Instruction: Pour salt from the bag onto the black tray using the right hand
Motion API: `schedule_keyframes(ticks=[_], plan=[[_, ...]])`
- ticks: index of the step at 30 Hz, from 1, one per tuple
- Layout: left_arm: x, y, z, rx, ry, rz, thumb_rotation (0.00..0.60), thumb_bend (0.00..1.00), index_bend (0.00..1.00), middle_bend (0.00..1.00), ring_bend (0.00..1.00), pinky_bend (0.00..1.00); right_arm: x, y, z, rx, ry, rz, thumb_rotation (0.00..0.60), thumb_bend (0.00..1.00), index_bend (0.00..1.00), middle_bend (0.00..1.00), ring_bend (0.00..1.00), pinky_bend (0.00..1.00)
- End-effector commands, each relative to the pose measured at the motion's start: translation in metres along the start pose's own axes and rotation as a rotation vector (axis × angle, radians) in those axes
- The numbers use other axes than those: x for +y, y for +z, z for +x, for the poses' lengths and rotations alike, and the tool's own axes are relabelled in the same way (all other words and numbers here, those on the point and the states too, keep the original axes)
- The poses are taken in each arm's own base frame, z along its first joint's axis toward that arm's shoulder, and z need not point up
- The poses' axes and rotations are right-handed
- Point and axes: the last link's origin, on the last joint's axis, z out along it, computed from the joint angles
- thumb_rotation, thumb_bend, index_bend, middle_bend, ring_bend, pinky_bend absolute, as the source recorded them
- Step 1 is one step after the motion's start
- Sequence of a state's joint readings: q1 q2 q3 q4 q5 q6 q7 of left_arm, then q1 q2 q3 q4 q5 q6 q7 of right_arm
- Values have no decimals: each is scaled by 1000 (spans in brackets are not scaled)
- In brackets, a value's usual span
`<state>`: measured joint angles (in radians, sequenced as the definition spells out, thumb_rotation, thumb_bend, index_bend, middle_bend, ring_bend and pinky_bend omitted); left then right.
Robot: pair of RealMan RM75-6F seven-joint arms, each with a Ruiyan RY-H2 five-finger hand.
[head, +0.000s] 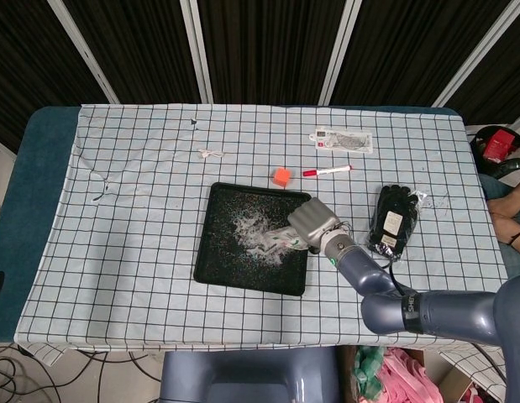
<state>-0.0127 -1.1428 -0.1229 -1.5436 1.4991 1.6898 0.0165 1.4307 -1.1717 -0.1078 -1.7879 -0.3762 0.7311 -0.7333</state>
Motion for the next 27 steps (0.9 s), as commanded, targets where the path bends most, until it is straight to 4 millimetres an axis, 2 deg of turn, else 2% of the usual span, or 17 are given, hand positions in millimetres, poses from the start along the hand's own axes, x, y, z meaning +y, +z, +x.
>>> schedule_keyframes(ticks=[1,27], plan=[[0,0,0,1,0,1,600,321,272,144,55,102,-2,0,0,-2,-20,-4,600,471,626,519,567,431],[-1,0,1,5,-2,4,600,321,272,144,55,102,-15,1,0,-10,-162,-12,600,479,637,532,577,431]])
